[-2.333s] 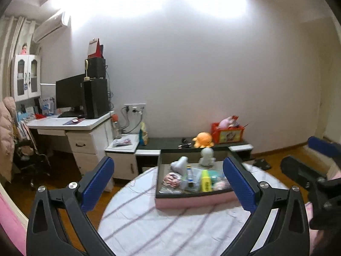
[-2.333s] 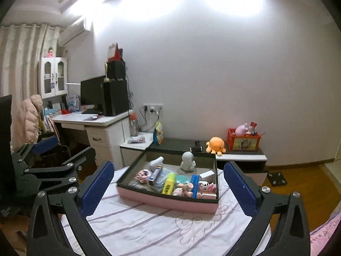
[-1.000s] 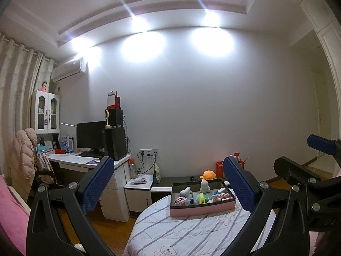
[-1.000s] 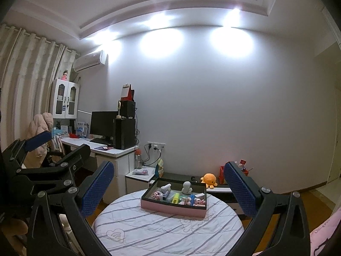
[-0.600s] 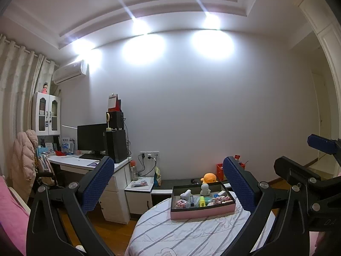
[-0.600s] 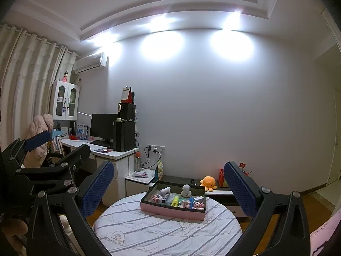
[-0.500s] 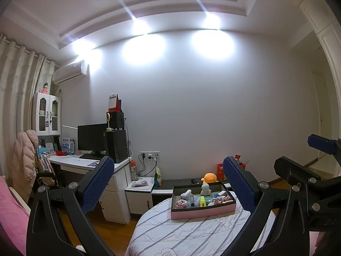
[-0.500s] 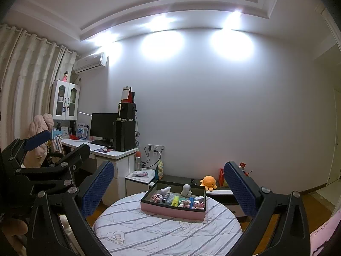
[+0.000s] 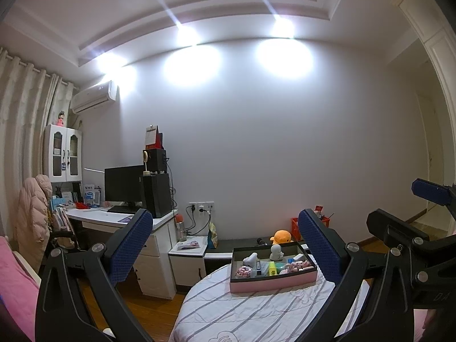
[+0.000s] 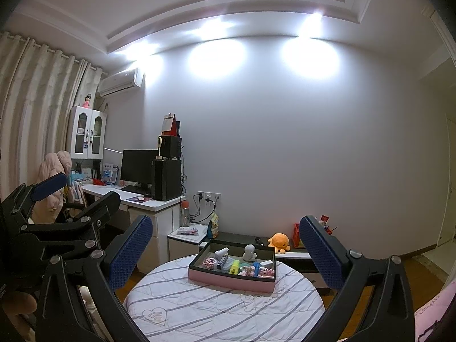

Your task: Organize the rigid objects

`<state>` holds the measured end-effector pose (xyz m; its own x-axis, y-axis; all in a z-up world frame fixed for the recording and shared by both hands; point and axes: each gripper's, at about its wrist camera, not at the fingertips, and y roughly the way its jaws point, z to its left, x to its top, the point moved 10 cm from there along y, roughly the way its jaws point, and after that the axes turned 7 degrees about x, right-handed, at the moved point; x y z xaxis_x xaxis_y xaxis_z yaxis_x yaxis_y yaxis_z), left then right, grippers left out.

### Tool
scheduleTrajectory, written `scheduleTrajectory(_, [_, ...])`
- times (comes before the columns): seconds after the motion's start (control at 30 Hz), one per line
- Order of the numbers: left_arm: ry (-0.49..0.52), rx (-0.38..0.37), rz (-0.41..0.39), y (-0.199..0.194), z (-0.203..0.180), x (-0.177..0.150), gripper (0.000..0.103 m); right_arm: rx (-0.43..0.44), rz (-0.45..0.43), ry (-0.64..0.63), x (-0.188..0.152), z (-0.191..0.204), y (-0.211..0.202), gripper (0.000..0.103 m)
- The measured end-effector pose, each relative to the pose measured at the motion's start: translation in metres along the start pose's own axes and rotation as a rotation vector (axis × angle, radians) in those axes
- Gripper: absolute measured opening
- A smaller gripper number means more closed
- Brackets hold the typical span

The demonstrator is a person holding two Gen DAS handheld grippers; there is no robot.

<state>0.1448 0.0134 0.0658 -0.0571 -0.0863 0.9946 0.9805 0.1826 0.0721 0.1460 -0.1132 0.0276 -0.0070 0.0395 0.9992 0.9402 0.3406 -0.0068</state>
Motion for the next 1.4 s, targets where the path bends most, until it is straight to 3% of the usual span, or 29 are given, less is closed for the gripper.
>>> scheduleTrajectory(1.4, [0.006, 0.009, 0.01, -0.0042, 0.0044, -0.004, 0.103, 0.007, 0.018, -0.001, -0.0047, 0.0076, -0.0005, 0.103])
